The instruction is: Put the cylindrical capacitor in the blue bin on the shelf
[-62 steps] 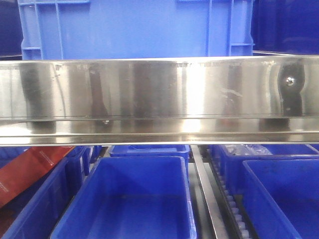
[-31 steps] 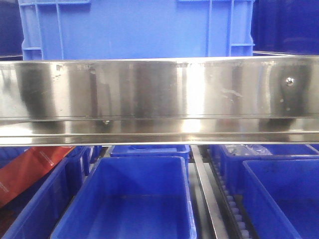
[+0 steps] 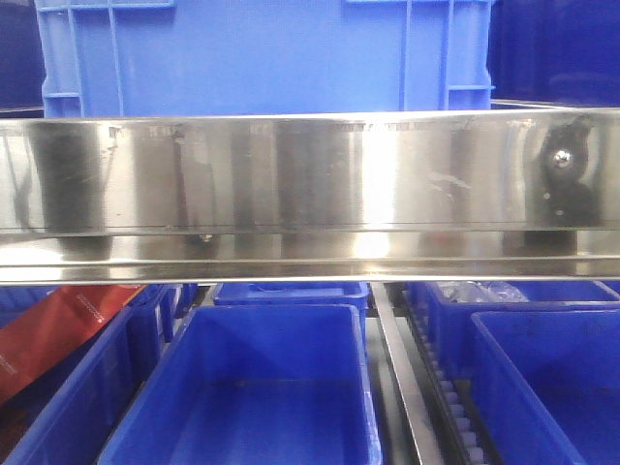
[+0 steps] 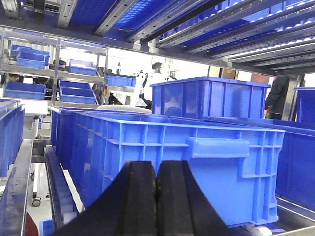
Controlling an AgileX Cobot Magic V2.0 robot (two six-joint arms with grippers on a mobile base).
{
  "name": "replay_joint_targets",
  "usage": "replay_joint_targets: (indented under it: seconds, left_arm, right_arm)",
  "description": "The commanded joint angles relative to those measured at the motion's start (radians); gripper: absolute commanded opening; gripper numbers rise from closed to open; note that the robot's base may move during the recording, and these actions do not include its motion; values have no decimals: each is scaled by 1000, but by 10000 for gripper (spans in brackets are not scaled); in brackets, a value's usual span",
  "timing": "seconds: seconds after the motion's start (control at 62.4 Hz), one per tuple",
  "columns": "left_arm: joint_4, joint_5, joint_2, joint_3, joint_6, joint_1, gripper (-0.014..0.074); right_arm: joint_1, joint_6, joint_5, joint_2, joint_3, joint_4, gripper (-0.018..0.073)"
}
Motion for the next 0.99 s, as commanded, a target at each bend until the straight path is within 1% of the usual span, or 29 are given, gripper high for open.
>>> replay_joint_targets:
  seconds: [0.0,0.048,0.128,0.273,0.433,0.481,0.529,0.561,0.609,0.834,0.978]
  left_arm:
    - [0,-21,-6,1,-2,5,-111]
    - [0,-21,-6,1,-2,5,-111]
    - [0,-21,-6,1,-2,5,-111]
    - [0,-21,-6,1,-2,5,-111]
    - [0,-21,-6,1,-2,5,-111]
    - [0,-21,-6,1,-2,5,-111]
    - [0,-21,-6,1,-2,5,-111]
    - [0,-21,-8,1,-2,5,-111]
    - [0,-21,-8,1,-2,5,-111]
    - [0,-21,-8,1,-2,5,-111]
    - [0,-21,-8,1,-2,5,-111]
  right_arm:
    - [-15,-5,-31,-13,25,-13,-168]
    - [-37,-5,-31,-32,44,-17,-168]
    - [-100,-5,0,-80,104,-66,-168]
    - [-226,-5,3,-196,243,-55,-168]
    - [-320,-5,3,-351,403,-42,-168]
    - [-342,-5,3,-355,433,-30,-168]
    - [-353,-5,-6,-355,433,-15,-168]
    - [-363,-5,77,-355,433,-12,-168]
    - [-370,-5,103,-355,433,-12,-168]
    - [-382,-5,80,-355,433,-34,-168]
    - [-419,-5,86,-355,433,-39,-168]
